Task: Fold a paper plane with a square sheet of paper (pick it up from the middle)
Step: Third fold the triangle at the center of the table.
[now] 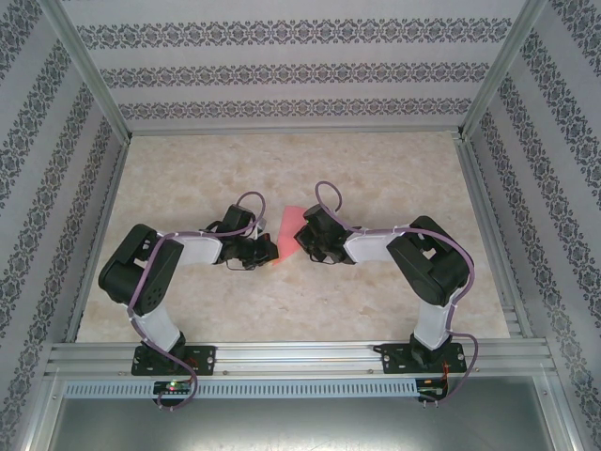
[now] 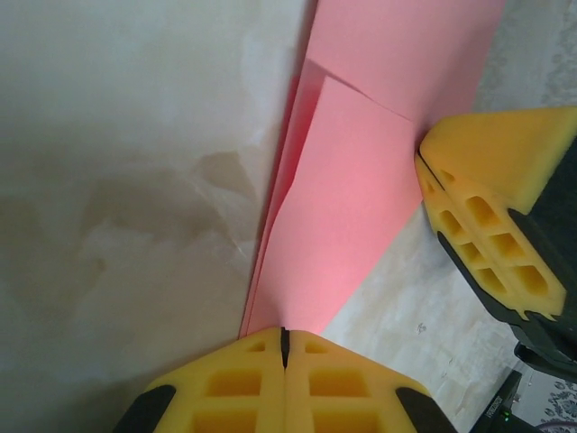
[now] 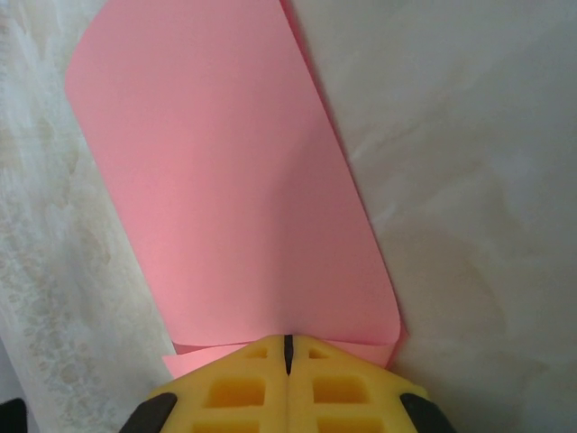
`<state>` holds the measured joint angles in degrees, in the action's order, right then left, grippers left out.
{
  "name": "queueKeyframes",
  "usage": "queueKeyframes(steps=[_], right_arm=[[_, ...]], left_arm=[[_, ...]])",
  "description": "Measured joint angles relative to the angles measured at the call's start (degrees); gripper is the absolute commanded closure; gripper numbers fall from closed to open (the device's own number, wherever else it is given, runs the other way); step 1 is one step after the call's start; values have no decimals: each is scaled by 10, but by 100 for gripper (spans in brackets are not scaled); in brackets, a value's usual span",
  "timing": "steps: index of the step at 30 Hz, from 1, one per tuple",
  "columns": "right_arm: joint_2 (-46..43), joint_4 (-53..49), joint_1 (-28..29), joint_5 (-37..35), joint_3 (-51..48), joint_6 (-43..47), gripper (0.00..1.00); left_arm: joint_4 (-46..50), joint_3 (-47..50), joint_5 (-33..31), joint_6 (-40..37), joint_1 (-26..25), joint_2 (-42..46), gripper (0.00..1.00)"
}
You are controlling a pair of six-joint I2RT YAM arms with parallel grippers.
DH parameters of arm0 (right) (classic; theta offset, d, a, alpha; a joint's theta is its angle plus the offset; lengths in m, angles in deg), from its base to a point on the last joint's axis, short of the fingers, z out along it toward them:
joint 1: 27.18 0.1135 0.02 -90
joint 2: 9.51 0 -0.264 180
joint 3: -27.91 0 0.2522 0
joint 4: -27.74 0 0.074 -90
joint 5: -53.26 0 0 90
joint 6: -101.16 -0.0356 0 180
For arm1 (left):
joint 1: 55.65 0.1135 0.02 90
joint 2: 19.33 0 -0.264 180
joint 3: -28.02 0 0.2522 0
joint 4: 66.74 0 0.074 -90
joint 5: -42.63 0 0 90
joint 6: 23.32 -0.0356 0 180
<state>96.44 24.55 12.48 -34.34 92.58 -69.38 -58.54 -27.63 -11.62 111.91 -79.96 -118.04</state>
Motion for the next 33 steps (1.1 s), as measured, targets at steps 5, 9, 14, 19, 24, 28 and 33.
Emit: queueKeyframes(steps=[5,9,14,19,24,28,33], right_arm=[[-12,-21,-8,11,-2,71,100],[-13,-31,-13,22,2,120,100],[-13,-9,5,34,2,135,100],[-13,10,38,36,2,142,100],[-7,17,48,41,2,141,100],[7,29,47,43,-1,134,100],[9,69,39,58,-21,135,100]], left_arm=[[6,-1,-2,-10,-1,0,100],[15,-8,-1,-16,0,-4,100],[24,-15,1,-19,0,-8,100],[28,-17,2,-26,0,-9,100],[30,-18,2,-26,0,-9,100],[31,-18,1,-26,0,-9,100],[45,-24,-2,-26,-1,-10,100]])
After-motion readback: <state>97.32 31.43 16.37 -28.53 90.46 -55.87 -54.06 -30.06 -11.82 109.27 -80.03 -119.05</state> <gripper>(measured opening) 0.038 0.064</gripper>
